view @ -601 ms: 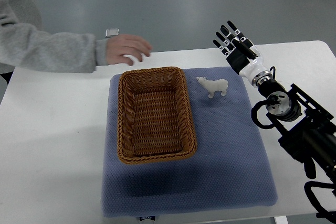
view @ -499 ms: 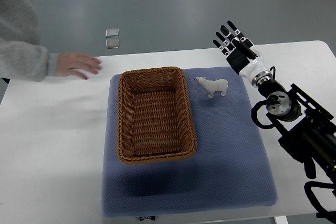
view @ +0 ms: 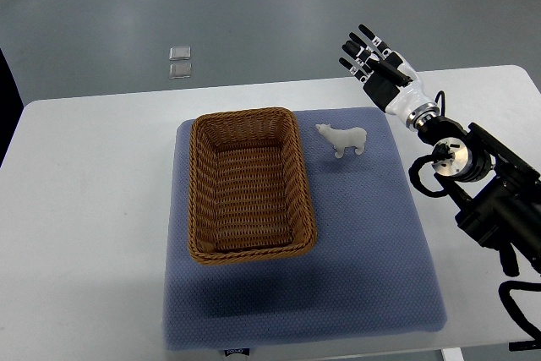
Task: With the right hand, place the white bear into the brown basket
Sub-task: 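Raise the right hand and swing it over the white bear figurine, then lower the right hand onto the white bear and close fingers around it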
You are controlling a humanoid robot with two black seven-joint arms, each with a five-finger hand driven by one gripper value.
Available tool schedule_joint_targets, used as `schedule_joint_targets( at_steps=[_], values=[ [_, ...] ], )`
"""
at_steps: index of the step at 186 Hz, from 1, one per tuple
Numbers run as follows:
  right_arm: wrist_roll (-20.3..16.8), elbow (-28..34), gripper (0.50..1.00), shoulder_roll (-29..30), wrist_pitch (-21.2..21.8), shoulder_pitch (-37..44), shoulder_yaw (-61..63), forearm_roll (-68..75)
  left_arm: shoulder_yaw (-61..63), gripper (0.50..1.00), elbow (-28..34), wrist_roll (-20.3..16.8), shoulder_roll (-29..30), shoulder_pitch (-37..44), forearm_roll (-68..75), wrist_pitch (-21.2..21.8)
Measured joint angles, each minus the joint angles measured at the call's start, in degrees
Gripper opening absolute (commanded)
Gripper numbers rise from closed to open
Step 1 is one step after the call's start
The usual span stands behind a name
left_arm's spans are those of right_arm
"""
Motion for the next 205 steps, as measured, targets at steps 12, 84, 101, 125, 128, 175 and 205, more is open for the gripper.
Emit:
schedule_joint_targets(
  at_steps=[12, 84, 101, 125, 128, 175, 205],
  values=[
    [-1.04, 0.00, 0.932, -2.30, 0.34, 2.23, -3.01, -4.58, 0.00, 1.000, 0.00, 0.00, 0.00, 0.01, 0.00, 0.00],
    [-9.32, 2.40, 0.932, -15.29, 5.99, 24.79, -34.79, -38.67, -0.02, 1.000, 0.01, 0.00, 0.00, 0.01, 0.00, 0.00],
    [-11.44, 3.03, 0.932, -15.83, 6.66, 29.91, -43.34, -43.73, -0.01, 1.000, 0.01, 0.00, 0.00, 0.03, 0.00, 0.00],
    [-12.80, 3.15, 0.932, -15.10, 6.76, 32.35, -47.97, -44.86, 0.00, 1.000, 0.01, 0.00, 0.00, 0.03, 0.00, 0.00],
    [-12.88, 3.14, 0.932, -14.91, 6.71, 32.34, -48.13, -44.88, 0.00, 1.000, 0.01, 0.00, 0.00, 0.03, 0.00, 0.00],
    [-13.10, 3.15, 0.928, -12.30, 5.28, 28.12, -48.43, -45.07, 0.00, 1.000, 0.01, 0.00, 0.00, 0.03, 0.01, 0.00],
    [-12.92, 2.94, 0.919, -10.88, 3.01, 25.59, -48.43, -45.22, 0.00, 1.000, 0.07, 0.00, 0.00, 0.03, 0.02, 0.00]
  ],
)
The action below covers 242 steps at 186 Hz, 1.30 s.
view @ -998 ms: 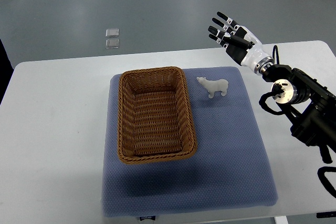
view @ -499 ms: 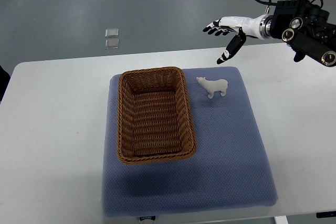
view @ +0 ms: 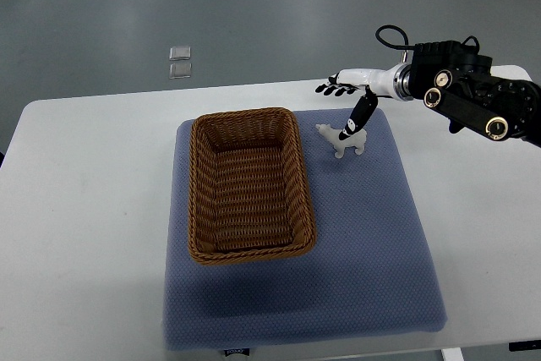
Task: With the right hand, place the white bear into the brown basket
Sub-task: 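Lower the right hand onto the white bear and close fingers around it, then carry the held bear with the right hand over the wicker basket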
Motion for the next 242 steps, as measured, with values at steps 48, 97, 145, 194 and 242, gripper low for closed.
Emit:
schedule_joint_targets(
  at_steps=[48, 97, 145, 194, 242],
  values=[
    [0.12, -0.39, 0.864, 1.88, -2.78, -3.46, -0.61, -0.74, 0.00, 1.000, -0.02, 0.00, 0.00, -0.01, 0.00, 0.00],
    [0.19, -0.90, 0.680, 2.63, -3.98, -4.42, -0.99, -1.43, 0.00, 1.000, -0.07, 0.00, 0.00, -0.02, 0.00, 0.00],
    [0.49, -2.29, 0.500, 2.64, -4.60, -5.01, -1.03, -3.06, 0.00, 1.000, -0.07, 0.00, 0.00, 0.00, 0.00, 0.00],
    [0.71, -1.75, 0.500, 2.11, -4.25, -4.12, -0.86, -3.24, 0.00, 1.000, -0.07, 0.00, 0.00, 0.01, 0.00, 0.01],
    [0.74, 4.82, 0.500, -3.65, -0.38, 2.58, -0.66, -2.19, 0.00, 1.000, 0.02, 0.00, 0.00, 0.00, 0.00, 0.08]
  ],
)
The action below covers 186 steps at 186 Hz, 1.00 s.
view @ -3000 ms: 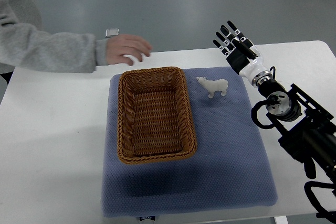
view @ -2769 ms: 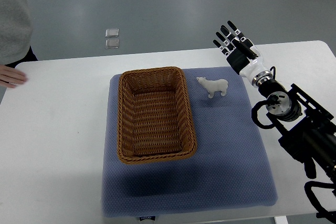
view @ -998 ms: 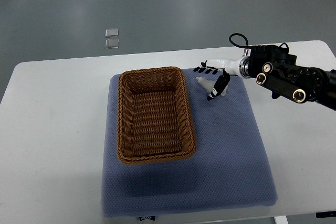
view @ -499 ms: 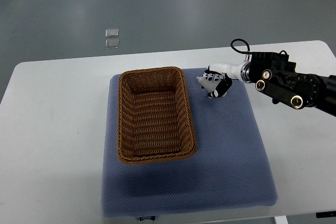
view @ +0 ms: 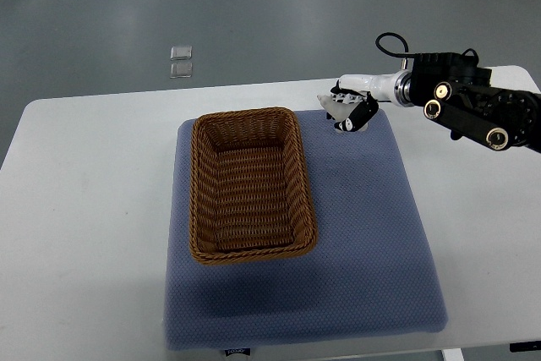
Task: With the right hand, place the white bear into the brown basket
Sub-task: 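Carry the held bear with the right hand over the wicker basket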
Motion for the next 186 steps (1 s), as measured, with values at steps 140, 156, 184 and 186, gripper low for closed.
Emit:
schedule_joint_targets(
  at_steps=[140, 156, 184, 186],
  values=[
    [-0.13, 10.76, 0.500, 5.41, 0.92, 16.00, -5.02, 8.92, 0.00, 1.000, 0.04, 0.00, 0.00, -0.04, -0.02, -0.02],
    [-0.13, 8.83, 0.500, 8.44, -0.57, 14.04, -5.61, 8.92, 0.00, 1.000, 0.08, 0.00, 0.00, -0.02, -0.04, -0.02],
    [-0.05, 5.05, 0.500, 13.86, -2.39, 9.93, -5.80, 8.85, 0.00, 1.000, 0.23, 0.00, 0.00, 0.00, -0.08, -0.02],
    [-0.05, 4.84, 0.500, 14.17, -2.53, 9.70, -5.80, 8.85, 0.00, 1.000, 0.24, 0.00, 0.00, 0.01, -0.08, -0.02]
  ],
)
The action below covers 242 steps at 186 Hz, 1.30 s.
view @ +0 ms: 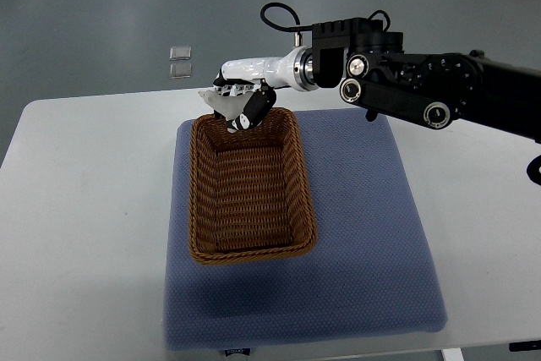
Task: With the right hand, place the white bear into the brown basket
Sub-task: 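Carry the held bear with the right hand over the wicker basket, then lower the bear into the basket and open the right hand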
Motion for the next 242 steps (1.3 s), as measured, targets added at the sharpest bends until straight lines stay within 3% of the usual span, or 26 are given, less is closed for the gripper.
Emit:
schedule_joint_targets(
  at_steps=[77, 161, 198, 214, 242],
  values=[
    [0.09, -5.56, 0.500, 6.73, -3.48, -7.87, -0.30, -2.17, 0.00, 1.000, 0.10, 0.00, 0.00, -0.01, -0.02, 0.03],
    [0.19, -7.75, 0.500, 7.24, -3.88, -12.17, -0.74, -5.37, 0.00, 1.000, 0.12, 0.00, 0.00, 0.01, 0.00, 0.03],
    [0.19, -7.86, 0.758, 7.24, -3.86, -12.38, -0.74, -5.37, 0.00, 1.000, 0.07, 0.00, 0.00, 0.01, 0.01, 0.01],
    [0.22, -7.87, 0.825, 7.24, -3.86, -12.38, -0.66, -5.37, 0.00, 1.000, -0.02, 0.00, 0.00, 0.00, 0.01, 0.01],
    [0.22, -7.87, 0.895, 7.24, -3.73, -12.21, -0.55, -5.37, 0.00, 1.000, -0.13, 0.00, 0.00, 0.00, 0.02, 0.01]
  ],
)
